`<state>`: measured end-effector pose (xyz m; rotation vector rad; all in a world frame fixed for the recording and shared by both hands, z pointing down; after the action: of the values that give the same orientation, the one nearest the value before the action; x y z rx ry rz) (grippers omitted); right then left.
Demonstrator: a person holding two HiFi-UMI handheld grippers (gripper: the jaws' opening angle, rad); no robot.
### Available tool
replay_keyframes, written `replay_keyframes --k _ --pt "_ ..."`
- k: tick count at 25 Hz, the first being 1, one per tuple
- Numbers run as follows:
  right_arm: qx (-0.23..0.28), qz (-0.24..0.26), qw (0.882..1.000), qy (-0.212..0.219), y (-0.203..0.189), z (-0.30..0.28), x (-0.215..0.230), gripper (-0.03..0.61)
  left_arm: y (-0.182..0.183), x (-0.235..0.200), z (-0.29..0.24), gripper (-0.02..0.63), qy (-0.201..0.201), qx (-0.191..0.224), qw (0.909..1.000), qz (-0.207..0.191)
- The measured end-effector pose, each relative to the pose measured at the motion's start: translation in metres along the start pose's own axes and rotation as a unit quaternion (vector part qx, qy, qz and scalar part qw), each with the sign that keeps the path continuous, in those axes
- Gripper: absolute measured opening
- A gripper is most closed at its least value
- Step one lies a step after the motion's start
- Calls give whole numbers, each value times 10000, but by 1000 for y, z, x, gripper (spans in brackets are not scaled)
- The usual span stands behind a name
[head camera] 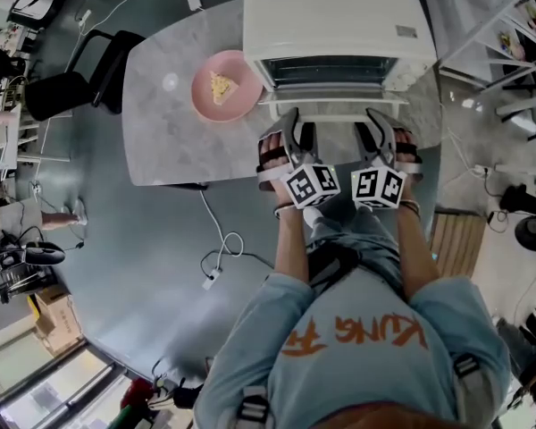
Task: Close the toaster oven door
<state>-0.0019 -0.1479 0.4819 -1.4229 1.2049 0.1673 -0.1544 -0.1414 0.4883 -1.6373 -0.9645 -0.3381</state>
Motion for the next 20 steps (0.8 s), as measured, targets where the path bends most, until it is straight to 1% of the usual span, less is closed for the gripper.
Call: replay_keyframes --k 5,10,20 --pt "72 129 9998 -129 5 -13 17 161 5 -19 -14 187 46 138 9999 63" --pt "171 236 9992 -280 7 -24 32 158 12 -34 -29 190 50 183 9998 86" --pt "349 266 9981 -426 3 -45 48 158 14 -51 -52 204 165 391 9989 214"
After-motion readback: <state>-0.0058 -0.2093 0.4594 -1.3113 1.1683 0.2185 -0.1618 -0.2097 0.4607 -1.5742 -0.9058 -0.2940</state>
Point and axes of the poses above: the fingertips, and each gripper's own axes: z backward along the fingers, x to its right, y out of its top, the point moved 9 cm from there along z, backward along the fingers, and after that the axes turned 14 degrees about x, right-handed, at the moved point
